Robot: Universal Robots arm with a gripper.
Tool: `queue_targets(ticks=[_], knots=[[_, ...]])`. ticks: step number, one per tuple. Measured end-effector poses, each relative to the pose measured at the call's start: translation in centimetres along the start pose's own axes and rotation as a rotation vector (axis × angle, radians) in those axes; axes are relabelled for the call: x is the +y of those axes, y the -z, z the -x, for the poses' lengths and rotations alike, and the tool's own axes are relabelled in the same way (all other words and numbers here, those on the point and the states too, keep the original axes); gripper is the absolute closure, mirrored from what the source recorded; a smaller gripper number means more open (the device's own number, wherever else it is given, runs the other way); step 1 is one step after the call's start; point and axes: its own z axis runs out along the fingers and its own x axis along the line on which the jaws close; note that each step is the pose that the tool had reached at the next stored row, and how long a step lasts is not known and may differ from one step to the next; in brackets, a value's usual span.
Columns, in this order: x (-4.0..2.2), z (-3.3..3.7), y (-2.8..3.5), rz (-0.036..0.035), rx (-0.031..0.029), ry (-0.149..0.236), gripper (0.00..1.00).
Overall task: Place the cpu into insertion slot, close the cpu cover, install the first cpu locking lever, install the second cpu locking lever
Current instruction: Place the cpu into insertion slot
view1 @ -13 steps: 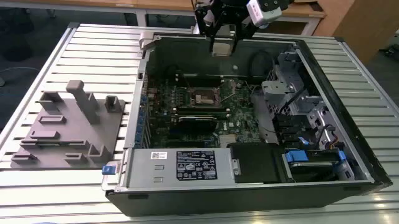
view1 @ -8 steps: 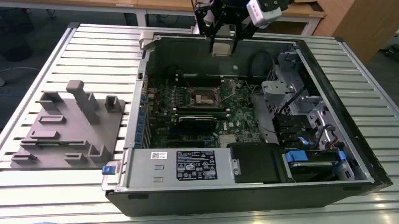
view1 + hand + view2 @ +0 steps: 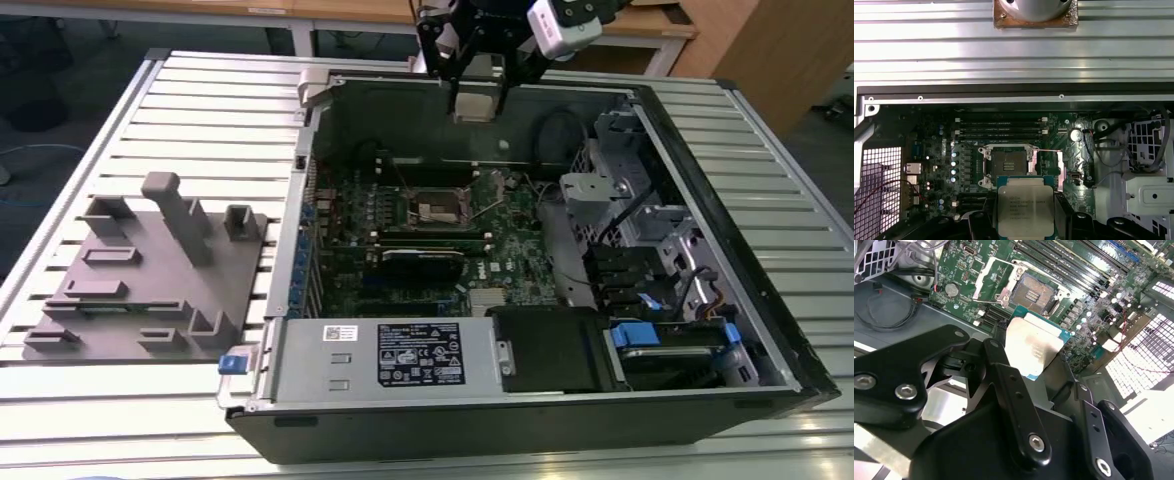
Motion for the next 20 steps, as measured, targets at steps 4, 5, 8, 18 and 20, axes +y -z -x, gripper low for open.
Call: queue_targets(ticks=[4,5,8,18,20], knots=[[0.00,0.00,-0.09,0.0002,-0.0001,0.000,0.46],[-0.01,0.00,-0.11,0.0000,0.0000,0.000,0.46],[-0.01,0.00,-0.13,-0.0002,0.0001,0.000,0.46],[-0.03,0.00,-0.28,-0.0002,0.0001,0.000,0.46],[-0.03,0.01,-0.37,0.0000,0.0000,0.000,0.46]])
